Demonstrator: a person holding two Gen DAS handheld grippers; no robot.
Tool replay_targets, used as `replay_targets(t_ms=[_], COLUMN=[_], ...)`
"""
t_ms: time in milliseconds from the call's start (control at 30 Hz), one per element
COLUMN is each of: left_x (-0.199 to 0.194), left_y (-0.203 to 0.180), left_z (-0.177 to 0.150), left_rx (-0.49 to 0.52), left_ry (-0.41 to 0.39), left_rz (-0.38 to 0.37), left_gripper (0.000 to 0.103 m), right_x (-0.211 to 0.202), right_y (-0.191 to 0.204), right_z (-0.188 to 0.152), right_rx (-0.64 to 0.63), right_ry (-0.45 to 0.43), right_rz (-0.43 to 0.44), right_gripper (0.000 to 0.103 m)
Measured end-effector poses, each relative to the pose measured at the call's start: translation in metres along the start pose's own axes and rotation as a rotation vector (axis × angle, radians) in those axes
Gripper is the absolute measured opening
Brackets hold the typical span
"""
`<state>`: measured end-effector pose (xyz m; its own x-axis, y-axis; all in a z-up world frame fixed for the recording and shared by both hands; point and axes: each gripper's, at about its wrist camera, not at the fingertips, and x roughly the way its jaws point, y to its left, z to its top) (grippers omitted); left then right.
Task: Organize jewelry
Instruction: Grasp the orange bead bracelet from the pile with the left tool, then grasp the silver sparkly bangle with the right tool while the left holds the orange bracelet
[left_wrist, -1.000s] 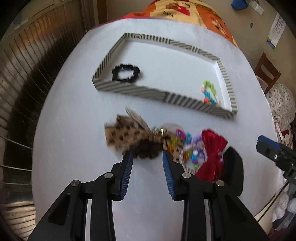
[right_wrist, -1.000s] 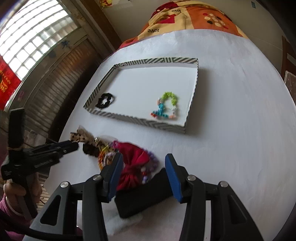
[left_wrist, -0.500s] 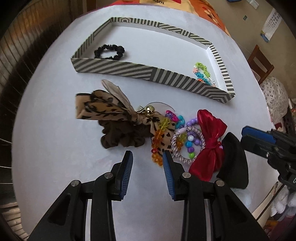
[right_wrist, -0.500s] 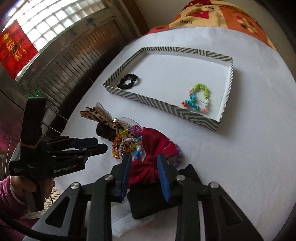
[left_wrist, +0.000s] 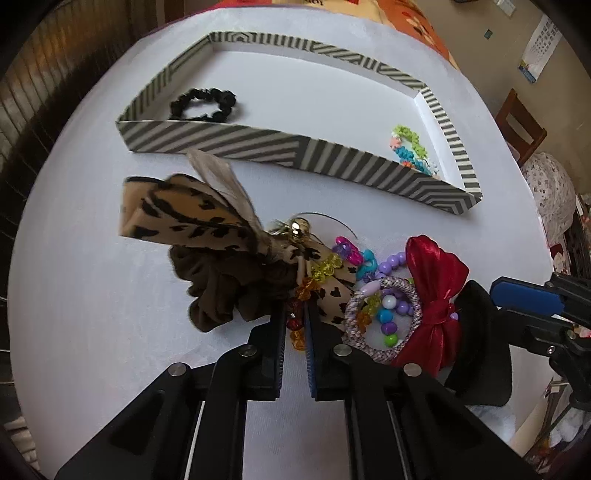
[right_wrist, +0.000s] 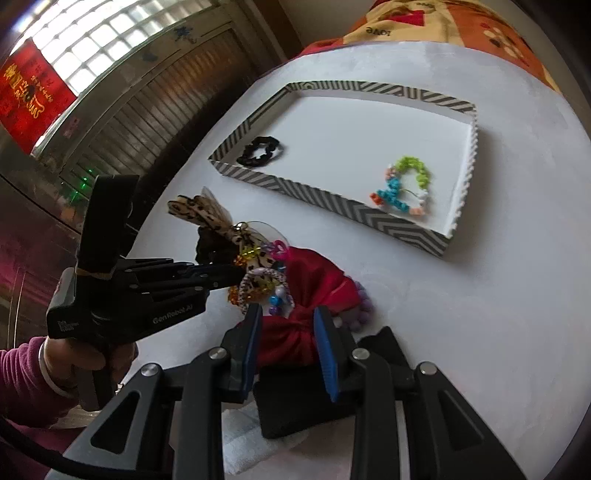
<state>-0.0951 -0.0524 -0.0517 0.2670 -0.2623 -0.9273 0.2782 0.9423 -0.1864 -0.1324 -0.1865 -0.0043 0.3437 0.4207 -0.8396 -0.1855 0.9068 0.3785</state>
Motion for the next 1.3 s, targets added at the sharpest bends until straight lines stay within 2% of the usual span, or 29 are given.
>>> replay_targets(t_ms=[233, 333, 533, 800, 967, 1067, 1100, 1300], left_x=[-0.016, -0.023, -0.034, -0.047, -0.042, -0.044, -0.046, -0.064], left_y=[0.046, 0.061, 0.068, 0.069, 0.069, 0.068, 0.067, 0.058], left_z=[-0.006, -0.011, -0.018, -0.023, -0.023, -0.021, -0.021, -0.015], left_rx=[-0.087, -0.119, -0.145, -0.142, -0.145, -0.143, -0.142, -0.121], left_ry=[-0.020, -0.019, -0.026, -0.029, -0.015, -0.017, -0.019, -0.051], left_rz=[0.079, 0.092, 0.084, 0.061, 0.059, 0.056, 0.055, 0.050], left_gripper=[0.000, 0.000, 0.000, 0.000, 0.000, 0.000, 0.000, 0.000], right_x=[0.020, 0.035, 0.059, 0.068, 0.078, 0.079, 0.076, 0.043], right_y=[0.020, 0.030, 0.035, 0.024, 0.024, 0.021, 0.020, 0.014], right_z=[0.013, 0.020, 0.029, 0.039, 0.038, 0.037, 0.037, 0.041], right_rx=[-0.125, -0.214, -0.294, -0.266, -0.281, -0.266, -0.259, -0.171], right_ry=[0.067, 0.097, 0.167, 0.168, 0.202, 0.200, 0.194, 0.101], right_rz=[0.040, 0.009, -0.051, -0.096, -0.122, -0.124, -0.124, -0.038], right_gripper=[0.030, 0.030, 0.030, 0.030, 0.030, 0.011, 0.008, 0.007])
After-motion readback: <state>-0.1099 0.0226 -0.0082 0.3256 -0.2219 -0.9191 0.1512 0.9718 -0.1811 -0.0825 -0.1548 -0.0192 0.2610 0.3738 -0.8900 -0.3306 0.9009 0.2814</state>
